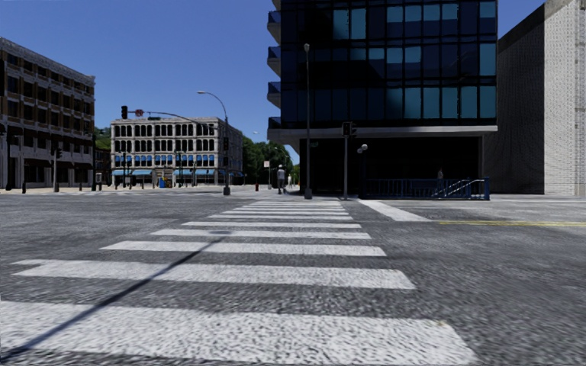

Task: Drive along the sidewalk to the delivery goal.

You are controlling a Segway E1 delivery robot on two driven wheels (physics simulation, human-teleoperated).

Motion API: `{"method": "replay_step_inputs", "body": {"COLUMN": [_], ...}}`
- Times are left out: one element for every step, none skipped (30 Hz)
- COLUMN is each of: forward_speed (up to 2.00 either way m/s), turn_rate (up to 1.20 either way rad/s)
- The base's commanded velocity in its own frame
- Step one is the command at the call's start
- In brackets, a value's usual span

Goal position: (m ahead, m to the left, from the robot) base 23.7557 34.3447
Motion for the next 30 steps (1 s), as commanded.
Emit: {"method": "replay_step_inputs", "body": {"forward_speed": [1.34,1.34,1.34,1.34,1.34,1.41,2.0,2.0,2.0,2.0,2.0,2.0,2.0,2.0,2.0,2.0,2.0,2.0,2.0,2.0,2.0,2.0,2.0,2.0,2.0,2.0,2.0,2.0,2.0,2.0], "turn_rate": [0.0,0.0,0.0,0.0,0.0,0.0,0.0,0.0,0.0,0.0,0.0,0.0,0.0,0.0,0.0,0.0,0.0,0.0,0.0,0.0,0.0,0.0,0.0,0.0,0.0,0.0,0.0,0.0,0.0,0.0]}}
